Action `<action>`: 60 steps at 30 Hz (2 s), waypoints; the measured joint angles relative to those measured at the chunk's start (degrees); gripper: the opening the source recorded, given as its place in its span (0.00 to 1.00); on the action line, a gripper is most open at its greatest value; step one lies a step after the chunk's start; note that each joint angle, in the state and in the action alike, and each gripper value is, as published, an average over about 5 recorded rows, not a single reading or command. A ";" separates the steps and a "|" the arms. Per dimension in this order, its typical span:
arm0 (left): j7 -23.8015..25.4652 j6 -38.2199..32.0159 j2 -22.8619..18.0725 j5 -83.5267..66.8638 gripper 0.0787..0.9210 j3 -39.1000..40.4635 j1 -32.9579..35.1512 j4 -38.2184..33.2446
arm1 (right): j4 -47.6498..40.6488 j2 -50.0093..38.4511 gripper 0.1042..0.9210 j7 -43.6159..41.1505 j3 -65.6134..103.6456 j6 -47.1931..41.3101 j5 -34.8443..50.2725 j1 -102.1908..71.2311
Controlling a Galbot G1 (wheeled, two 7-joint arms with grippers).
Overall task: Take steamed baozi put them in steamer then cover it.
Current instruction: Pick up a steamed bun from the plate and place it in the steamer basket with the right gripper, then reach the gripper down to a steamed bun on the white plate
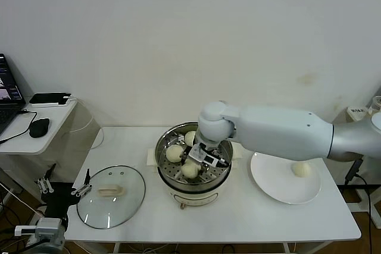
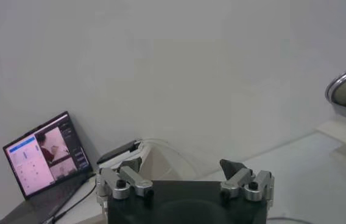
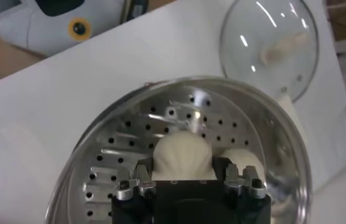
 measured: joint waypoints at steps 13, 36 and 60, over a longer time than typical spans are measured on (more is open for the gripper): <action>-0.11 0.01 0.14 -0.06 0.88 -0.26 -0.28 0.17 | -0.58 -0.39 0.87 -1.39 0.51 2.46 0.15 0.76; 0.02 0.12 2.76 -0.79 0.88 1.59 -1.27 0.59 | -0.53 -21.18 0.88 -4.85 8.75 -12.95 3.33 3.17; 0.01 0.11 3.24 0.23 0.88 2.94 -0.06 0.56 | -17.01 -32.11 0.88 -6.50 44.35 -5.42 -14.19 -32.72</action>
